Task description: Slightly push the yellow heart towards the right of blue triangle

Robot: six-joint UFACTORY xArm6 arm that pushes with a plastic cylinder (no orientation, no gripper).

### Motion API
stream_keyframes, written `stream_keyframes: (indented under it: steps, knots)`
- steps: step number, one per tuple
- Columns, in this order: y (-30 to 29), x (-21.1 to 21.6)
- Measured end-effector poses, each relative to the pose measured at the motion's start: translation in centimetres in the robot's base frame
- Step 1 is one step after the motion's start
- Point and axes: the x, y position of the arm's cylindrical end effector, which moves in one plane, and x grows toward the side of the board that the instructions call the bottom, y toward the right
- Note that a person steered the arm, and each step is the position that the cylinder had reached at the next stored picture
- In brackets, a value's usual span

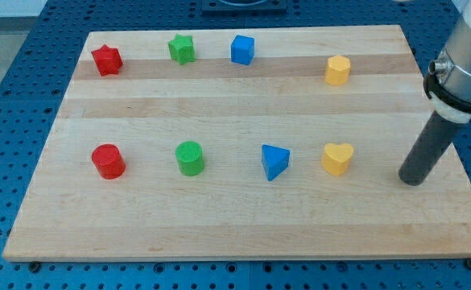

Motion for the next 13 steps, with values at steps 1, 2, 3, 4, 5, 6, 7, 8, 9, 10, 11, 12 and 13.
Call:
stream_keyframes:
  steps: [1, 2, 3, 4, 5, 6, 7, 8, 9, 10, 11, 12, 13]
  knots:
    - [-2.0, -1.1]
    - [-4.7, -3.6]
    - [-4.7, -3.6]
    - [-7.8, -4.4]
    - [-8.4, -4.4]
    - [-10.1, -5.2]
    - [-15.0, -8.3]
    - [-15.0, -8.3]
    - [-6.3, -5.1]
    - [-1.2, -4.2]
    - [-1.3, -4.2]
    - [-5.7, -5.2]
    - [-11.5, -5.9]
